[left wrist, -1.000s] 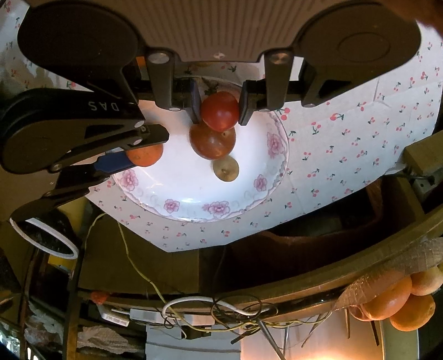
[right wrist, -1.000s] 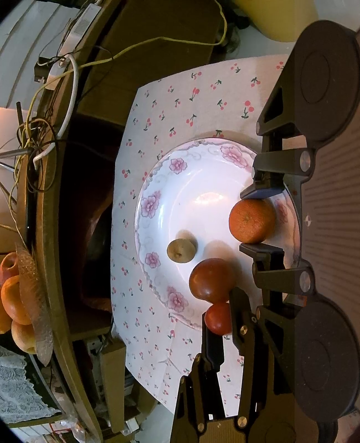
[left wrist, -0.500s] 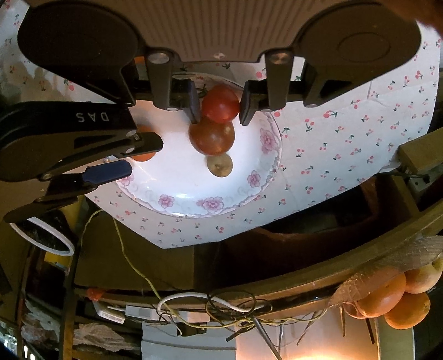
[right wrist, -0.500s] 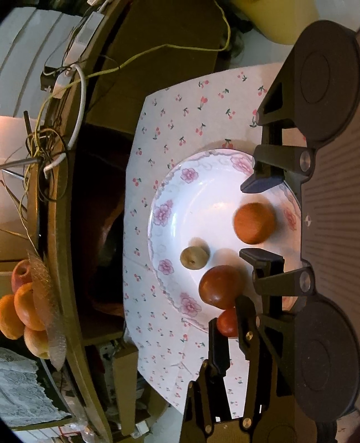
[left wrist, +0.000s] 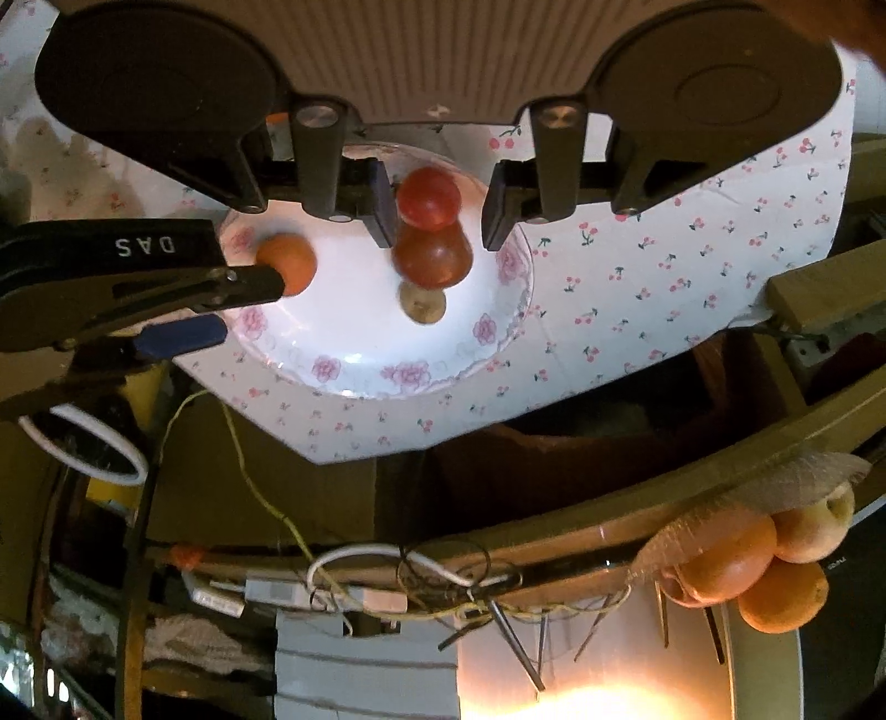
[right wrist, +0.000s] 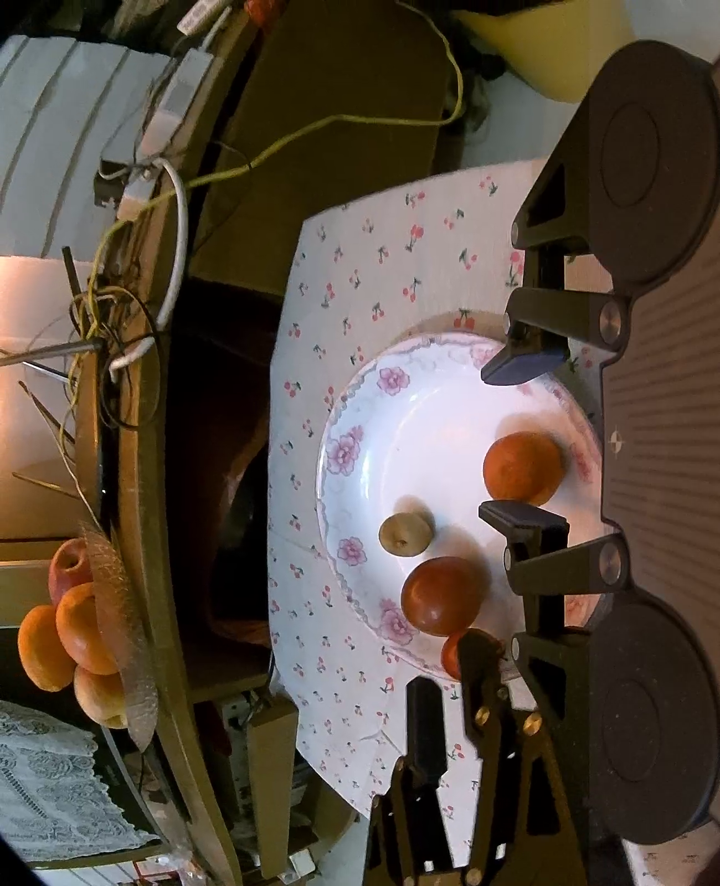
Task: Organize fruits
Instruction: 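Lower both held fruits into the white bowl and open both tools, then withdraw both tools back toward the loose fruits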
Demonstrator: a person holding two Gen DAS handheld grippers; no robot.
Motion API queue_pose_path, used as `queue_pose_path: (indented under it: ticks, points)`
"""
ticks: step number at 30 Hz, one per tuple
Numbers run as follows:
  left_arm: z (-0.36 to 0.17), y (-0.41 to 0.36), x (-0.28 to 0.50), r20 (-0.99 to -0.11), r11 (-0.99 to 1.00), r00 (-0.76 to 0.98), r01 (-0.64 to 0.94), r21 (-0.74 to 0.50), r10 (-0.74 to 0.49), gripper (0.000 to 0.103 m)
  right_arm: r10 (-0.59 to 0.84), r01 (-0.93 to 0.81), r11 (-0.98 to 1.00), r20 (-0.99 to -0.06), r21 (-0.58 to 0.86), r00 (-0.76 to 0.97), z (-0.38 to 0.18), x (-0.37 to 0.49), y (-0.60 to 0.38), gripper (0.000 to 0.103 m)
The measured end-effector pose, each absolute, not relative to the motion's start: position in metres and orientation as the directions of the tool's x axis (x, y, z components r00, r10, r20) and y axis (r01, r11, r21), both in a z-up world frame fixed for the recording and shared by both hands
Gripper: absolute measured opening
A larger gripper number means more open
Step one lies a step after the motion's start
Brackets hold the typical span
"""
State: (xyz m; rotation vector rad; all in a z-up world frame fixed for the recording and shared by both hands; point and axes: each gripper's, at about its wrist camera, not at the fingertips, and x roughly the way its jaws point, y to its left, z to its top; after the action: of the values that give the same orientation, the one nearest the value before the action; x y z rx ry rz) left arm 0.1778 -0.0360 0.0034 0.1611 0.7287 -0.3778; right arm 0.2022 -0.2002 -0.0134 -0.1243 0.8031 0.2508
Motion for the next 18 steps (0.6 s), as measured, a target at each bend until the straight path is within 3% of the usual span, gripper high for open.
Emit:
queue_pose_path:
  ticks: [18]
  points:
    - [0.019,-0.032,0.136,-0.668,0.899,0.659,0.437,-0.033,-0.344,0.039,0.119,-0.145,0.989,-0.692,0.021,0.712,0.006,0.135,-0.214,0.048]
